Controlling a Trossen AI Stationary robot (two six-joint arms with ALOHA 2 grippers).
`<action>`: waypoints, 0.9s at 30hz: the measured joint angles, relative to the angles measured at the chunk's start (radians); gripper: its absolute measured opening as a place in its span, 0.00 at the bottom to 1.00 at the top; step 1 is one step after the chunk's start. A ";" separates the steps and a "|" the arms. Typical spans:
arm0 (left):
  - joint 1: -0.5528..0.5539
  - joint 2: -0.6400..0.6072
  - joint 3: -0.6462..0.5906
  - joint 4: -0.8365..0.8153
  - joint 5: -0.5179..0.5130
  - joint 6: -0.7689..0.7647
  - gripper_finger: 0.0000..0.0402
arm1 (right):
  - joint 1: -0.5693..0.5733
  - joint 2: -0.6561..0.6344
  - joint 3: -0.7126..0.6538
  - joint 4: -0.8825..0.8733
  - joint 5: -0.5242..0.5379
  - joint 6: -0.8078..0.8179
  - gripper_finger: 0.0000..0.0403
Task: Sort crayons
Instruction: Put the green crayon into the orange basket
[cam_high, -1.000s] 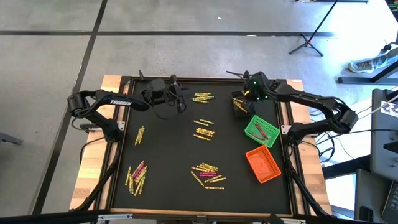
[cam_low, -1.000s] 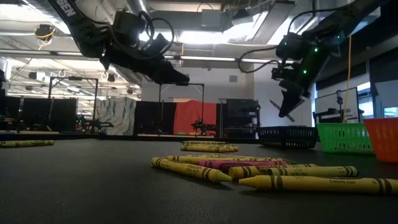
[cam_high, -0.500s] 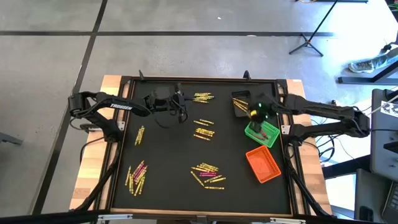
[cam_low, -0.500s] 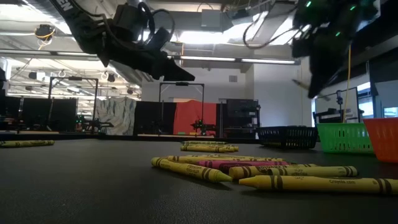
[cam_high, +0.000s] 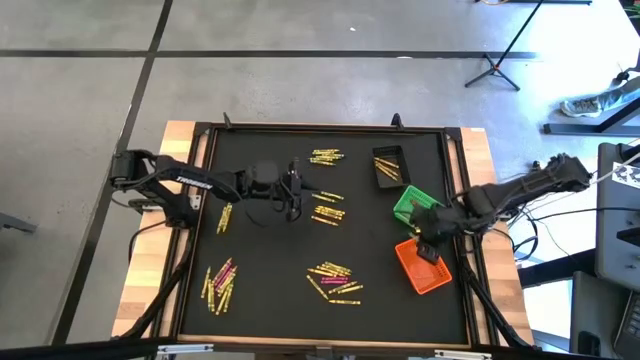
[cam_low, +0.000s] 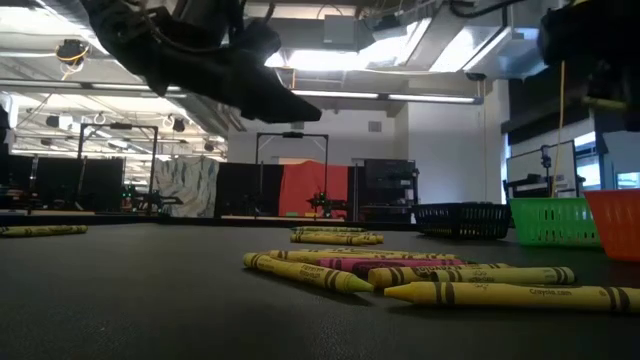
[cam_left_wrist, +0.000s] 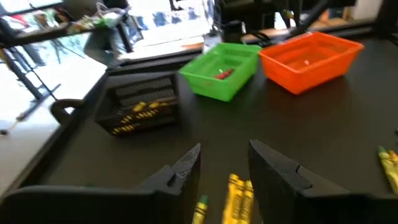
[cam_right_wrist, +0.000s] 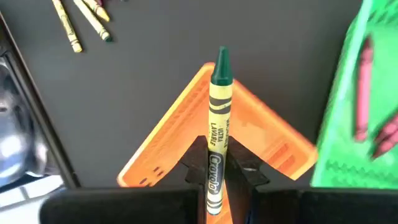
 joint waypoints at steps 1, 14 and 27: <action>-0.012 0.000 0.000 -0.008 -0.006 0.000 0.29 | 0.028 0.000 0.000 -0.003 0.009 0.040 0.06; -0.113 0.000 0.000 -0.009 -0.099 0.001 0.29 | 0.248 0.008 -0.161 0.111 0.097 0.285 0.06; -0.115 0.000 0.000 -0.039 -0.101 0.008 0.29 | 0.245 0.008 -0.229 0.141 0.084 0.458 0.15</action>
